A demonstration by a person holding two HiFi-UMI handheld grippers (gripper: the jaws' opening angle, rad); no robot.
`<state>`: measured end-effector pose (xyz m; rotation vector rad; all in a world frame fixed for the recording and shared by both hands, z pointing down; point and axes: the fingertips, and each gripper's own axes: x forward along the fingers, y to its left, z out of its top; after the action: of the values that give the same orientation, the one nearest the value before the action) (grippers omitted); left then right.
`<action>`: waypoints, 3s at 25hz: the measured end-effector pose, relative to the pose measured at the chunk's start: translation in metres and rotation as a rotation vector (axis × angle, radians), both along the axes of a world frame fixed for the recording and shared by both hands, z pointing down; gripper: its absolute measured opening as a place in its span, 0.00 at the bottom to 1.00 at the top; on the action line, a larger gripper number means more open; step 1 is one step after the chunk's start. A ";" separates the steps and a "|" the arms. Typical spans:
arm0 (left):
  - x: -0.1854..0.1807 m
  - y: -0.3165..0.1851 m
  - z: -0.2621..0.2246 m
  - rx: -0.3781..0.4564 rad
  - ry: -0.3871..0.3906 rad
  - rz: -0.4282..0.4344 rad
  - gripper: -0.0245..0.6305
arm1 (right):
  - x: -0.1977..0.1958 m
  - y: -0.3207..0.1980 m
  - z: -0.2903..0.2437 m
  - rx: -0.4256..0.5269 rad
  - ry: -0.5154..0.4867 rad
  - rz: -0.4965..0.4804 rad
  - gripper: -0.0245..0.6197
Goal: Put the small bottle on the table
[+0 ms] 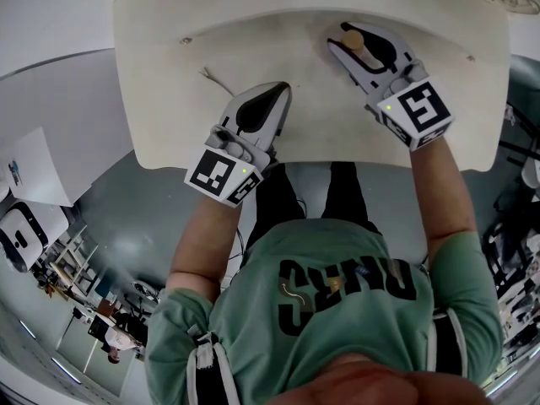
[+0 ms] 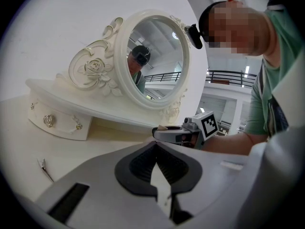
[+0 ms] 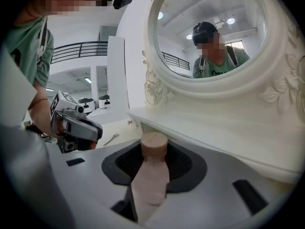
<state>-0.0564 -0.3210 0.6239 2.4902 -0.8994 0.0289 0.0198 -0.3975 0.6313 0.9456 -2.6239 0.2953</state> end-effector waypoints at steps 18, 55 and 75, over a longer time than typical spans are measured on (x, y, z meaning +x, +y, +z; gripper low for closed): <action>-0.008 0.001 -0.005 -0.022 -0.011 -0.009 0.05 | -0.006 0.004 0.002 0.055 -0.153 -0.007 0.30; -0.021 0.049 -0.294 0.230 0.038 -0.057 0.05 | 0.092 0.105 -0.290 0.125 -0.176 0.115 0.14; -0.034 0.065 -0.330 0.296 0.041 -0.084 0.05 | 0.108 0.125 -0.334 0.143 -0.242 0.131 0.03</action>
<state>-0.0900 -0.2563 0.2942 2.7077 -1.0556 -0.1964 0.1280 -0.2723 0.2977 1.2000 -2.8382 0.2723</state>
